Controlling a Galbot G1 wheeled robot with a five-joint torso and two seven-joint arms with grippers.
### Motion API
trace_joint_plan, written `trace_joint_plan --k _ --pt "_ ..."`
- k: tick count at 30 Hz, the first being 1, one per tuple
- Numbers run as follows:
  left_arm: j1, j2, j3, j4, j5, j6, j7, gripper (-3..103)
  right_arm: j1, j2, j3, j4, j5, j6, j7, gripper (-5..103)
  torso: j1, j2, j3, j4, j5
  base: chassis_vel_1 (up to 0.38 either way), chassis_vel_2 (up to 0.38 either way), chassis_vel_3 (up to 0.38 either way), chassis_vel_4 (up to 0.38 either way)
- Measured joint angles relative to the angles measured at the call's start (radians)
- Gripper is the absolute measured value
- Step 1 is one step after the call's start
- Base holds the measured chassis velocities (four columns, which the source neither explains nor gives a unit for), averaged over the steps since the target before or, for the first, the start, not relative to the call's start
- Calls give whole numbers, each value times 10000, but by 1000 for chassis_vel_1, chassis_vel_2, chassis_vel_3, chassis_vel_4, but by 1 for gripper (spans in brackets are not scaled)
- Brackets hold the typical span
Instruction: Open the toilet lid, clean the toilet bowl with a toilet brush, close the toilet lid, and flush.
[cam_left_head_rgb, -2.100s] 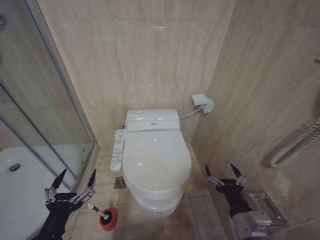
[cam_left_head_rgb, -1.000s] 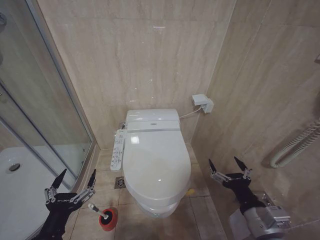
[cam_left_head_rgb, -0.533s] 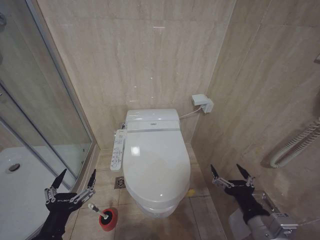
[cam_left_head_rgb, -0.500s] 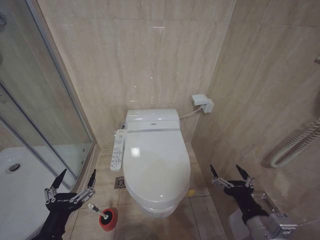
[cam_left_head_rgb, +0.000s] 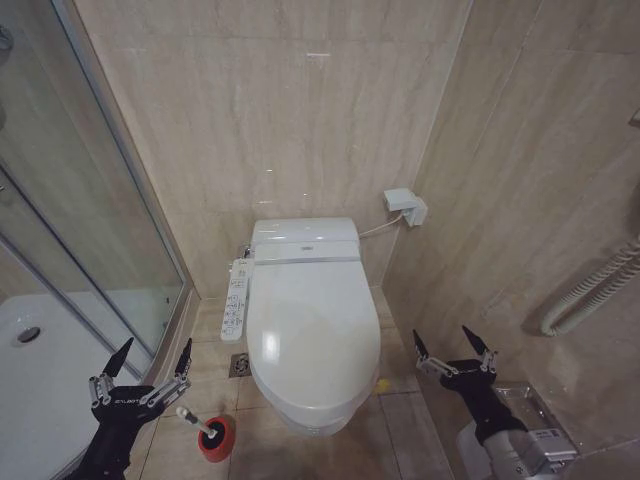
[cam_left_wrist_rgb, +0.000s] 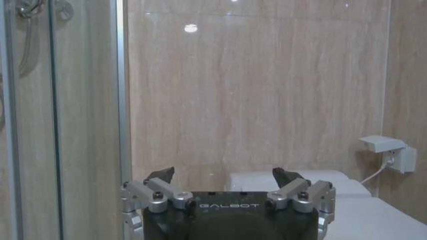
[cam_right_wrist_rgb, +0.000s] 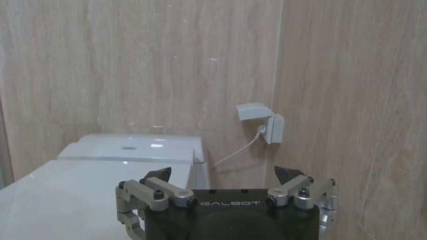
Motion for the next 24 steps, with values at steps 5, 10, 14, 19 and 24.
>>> trace_joint_plan --k 5,10,14,19,24 --pt "0 0 0 0 0 0 0 99 -90 97 -21 266 1 -230 0 100 0 0 0 0 0 0 0 0 0" --pt "0 0 0 0 0 0 0 99 -209 218 -58 486 9 -342 8 100 0 0 0 0 0 0 0 0 0" --pt "0 0 0 0 0 0 0 99 -239 253 -61 574 16 -480 -14 100 0 0 0 0 0 0 0 0 0" --pt "0 0 0 0 0 0 0 99 -263 271 -61 626 11 -616 -34 100 0 0 0 0 0 0 0 0 0" --pt "0 0 0 0 0 0 0 99 -263 271 -60 629 11 -621 -35 100 0 0 0 0 1 0 0 0 0"
